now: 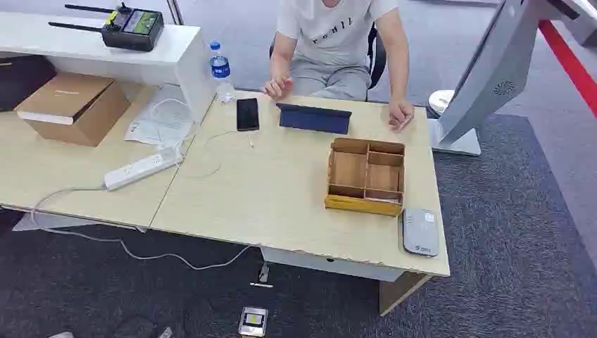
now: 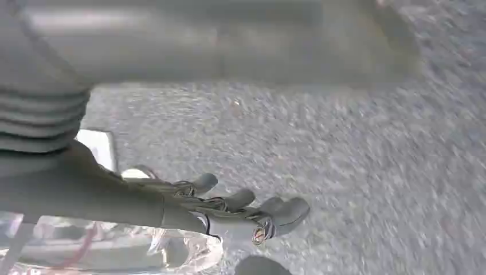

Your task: Pass the card to the sensor for recognition and then transmit it.

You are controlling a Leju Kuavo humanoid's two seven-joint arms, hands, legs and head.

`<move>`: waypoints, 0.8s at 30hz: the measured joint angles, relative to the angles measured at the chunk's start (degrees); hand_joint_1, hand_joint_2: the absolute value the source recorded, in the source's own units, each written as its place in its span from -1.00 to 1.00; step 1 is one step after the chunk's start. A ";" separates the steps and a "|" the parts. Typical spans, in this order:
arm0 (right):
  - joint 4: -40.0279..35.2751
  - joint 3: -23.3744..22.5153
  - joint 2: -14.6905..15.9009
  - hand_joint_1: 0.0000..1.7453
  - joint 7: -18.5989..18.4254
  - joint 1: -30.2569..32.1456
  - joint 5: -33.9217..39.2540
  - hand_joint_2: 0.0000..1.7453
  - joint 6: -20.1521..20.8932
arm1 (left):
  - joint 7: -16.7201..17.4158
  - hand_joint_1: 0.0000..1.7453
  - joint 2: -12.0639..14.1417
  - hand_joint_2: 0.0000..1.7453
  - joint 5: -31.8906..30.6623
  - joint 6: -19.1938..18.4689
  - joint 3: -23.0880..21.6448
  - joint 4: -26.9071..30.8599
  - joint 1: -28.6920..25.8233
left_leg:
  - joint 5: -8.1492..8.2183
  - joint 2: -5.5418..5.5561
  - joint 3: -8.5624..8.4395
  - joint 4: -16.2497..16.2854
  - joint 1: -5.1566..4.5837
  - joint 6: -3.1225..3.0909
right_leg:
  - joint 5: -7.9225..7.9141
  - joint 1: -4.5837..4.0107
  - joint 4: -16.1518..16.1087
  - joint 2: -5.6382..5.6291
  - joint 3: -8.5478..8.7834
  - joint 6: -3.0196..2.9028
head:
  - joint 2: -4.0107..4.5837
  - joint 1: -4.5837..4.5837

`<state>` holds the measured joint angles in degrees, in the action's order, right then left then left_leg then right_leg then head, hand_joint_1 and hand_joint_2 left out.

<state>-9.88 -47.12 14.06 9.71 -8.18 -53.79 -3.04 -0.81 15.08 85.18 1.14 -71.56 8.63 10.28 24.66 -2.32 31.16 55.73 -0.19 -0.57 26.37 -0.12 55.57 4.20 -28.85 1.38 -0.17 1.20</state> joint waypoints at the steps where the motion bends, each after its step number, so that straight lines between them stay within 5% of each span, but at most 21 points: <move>1: -0.11 -0.20 0.43 -1.00 0.77 -0.06 0.66 1.00 0.02 | -0.05 -1.00 0.00 -1.00 0.00 -0.07 0.00 0.00 -0.01 | 0.00 0.00 0.01 0.00 -0.01 0.00 | 0.00 0.02 0.00 0.00 0.01 0.01 | 0.00 0.04; 14: -2.49 -4.57 15.27 -1.00 5.46 -8.97 5.68 1.00 3.85 | -1.29 -1.00 1.36 -1.00 -1.84 -3.39 -0.04 -0.02 0.05 | -0.12 -0.08 0.05 0.02 -0.23 -0.19 | -0.15 0.17 0.02 -0.01 -0.02 0.21 | 0.00 -0.02; 24: -2.97 -5.21 19.51 -1.00 7.80 -13.89 6.99 1.00 3.93 | -1.79 -1.00 1.86 -1.00 -2.36 -3.80 -0.15 -0.02 0.10 | -0.13 -0.05 0.08 0.01 -0.23 -0.20 | -0.15 0.16 0.06 -0.01 -0.04 0.21 | 0.00 0.02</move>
<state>-12.85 -52.33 33.57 17.51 -22.07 -46.79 0.90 -2.60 16.94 82.82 -2.66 -71.71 8.61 10.38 24.53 -2.37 31.24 55.74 -0.42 -0.76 26.21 0.05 55.63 4.18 -28.89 1.59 -0.17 1.22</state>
